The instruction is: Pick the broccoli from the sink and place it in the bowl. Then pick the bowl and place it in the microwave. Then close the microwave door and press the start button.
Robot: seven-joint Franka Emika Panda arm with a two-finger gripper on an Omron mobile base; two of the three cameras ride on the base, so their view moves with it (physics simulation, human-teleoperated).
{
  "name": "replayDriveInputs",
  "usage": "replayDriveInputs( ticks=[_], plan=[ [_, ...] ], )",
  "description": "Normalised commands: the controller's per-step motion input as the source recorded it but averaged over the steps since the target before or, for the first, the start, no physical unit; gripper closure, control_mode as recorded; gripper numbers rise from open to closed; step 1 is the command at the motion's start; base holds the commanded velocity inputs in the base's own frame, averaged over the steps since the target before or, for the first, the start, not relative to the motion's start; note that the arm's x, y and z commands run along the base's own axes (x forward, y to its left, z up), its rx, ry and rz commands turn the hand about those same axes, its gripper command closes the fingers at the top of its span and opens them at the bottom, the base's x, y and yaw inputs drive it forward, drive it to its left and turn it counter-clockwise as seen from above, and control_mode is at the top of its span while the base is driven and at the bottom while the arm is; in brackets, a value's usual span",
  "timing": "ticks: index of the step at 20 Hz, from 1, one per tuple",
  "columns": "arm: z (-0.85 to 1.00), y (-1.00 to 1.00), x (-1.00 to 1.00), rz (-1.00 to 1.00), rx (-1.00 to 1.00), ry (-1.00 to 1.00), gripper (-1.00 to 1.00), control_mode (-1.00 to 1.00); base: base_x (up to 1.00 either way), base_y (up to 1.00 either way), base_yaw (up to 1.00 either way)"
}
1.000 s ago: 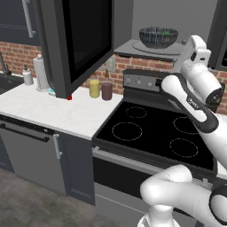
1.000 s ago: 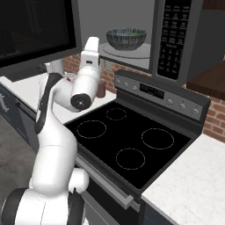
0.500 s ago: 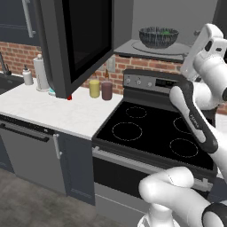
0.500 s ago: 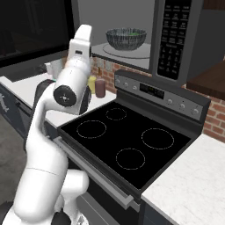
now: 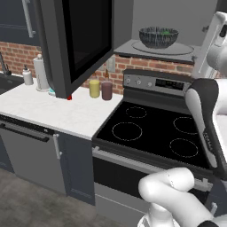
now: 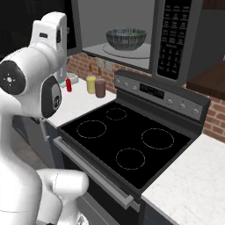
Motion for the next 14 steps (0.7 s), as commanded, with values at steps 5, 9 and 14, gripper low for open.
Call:
replayDriveInputs(
  ticks=[5,9,14],
  plan=[
    [-0.26,0.63,-0.75,0.0,0.0,0.0,-1.0,-1.0,0.0,0.0,0.0],
    [-0.18,0.7,-0.42,0.0,0.0,0.0,-1.0,-1.0,0.0,0.0,0.0],
    [-0.05,0.71,-0.1,0.0,0.0,0.01,-1.0,-1.0,0.0,0.0,0.0]
  ],
)
